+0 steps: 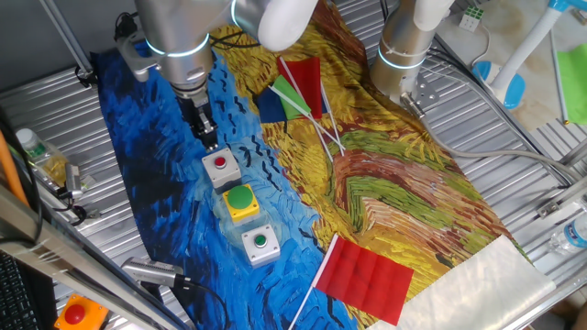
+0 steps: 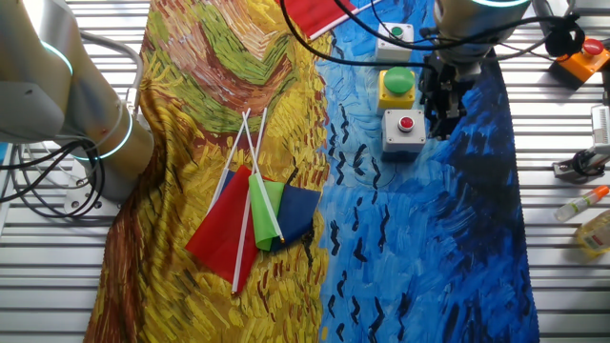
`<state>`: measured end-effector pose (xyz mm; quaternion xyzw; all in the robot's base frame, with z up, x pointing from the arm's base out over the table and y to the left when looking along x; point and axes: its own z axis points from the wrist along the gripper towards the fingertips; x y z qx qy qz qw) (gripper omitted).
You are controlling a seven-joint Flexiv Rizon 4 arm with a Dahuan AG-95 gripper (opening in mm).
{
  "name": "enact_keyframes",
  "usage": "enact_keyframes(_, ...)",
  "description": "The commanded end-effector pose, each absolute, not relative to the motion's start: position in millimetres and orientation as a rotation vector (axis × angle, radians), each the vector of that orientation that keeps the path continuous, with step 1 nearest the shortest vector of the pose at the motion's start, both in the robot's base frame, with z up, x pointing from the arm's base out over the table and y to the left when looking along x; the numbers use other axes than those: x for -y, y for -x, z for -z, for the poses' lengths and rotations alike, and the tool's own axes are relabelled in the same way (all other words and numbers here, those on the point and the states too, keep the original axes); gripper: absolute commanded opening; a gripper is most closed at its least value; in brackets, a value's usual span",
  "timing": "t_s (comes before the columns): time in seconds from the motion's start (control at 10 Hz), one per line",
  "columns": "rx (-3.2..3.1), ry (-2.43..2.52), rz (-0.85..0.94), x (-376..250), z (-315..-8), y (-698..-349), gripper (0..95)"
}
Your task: Press three buttons from left to right in sequence
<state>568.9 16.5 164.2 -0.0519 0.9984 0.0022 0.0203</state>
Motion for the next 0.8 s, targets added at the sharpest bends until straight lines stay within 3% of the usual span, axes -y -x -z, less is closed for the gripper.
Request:
enact_keyframes(0.1,-3.101,0.162,-0.006,-15,-161,-569,57.0)
enact_keyframes(0.8,-3.110,0.159,-0.014,-13,-136,-568,57.0)
